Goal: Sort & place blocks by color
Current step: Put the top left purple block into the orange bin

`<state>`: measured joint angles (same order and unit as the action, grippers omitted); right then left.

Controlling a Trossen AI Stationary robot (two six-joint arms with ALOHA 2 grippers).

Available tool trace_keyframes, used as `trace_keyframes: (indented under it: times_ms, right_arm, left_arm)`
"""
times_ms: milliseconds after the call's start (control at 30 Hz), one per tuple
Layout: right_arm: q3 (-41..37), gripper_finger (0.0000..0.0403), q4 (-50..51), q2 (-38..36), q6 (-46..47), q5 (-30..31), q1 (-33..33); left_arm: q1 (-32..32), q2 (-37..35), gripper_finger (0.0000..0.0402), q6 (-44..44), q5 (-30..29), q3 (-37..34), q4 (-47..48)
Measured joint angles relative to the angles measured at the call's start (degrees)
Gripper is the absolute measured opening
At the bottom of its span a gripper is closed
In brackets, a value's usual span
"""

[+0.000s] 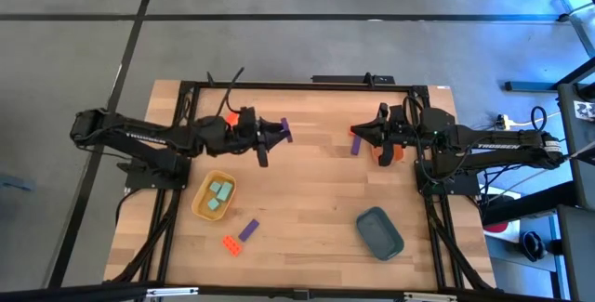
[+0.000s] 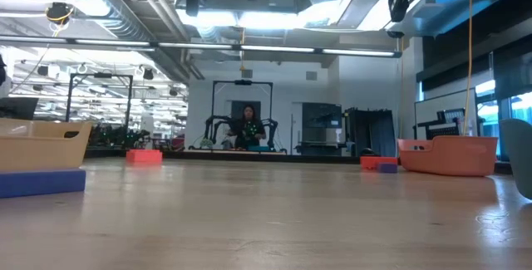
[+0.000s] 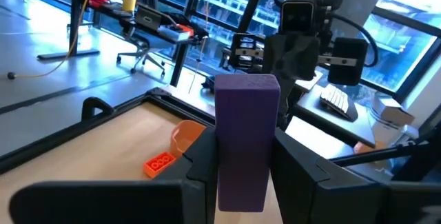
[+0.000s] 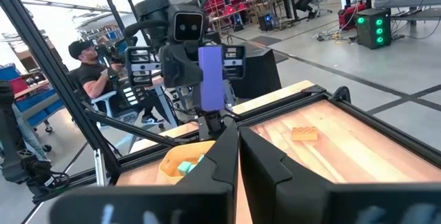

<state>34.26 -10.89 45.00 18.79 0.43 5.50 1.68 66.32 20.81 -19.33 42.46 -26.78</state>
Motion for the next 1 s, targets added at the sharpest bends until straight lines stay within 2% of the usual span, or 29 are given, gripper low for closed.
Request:
trace_keyframes:
  times_ms: [1000]
  right_arm:
    - [0.0, 0.0019, 0.06, 2.26, 0.42, -0.07, 0.0]
  left_arm:
    - [0.94, -0.01, 0.009, 0.05, -1.21, 0.0, -1.42]
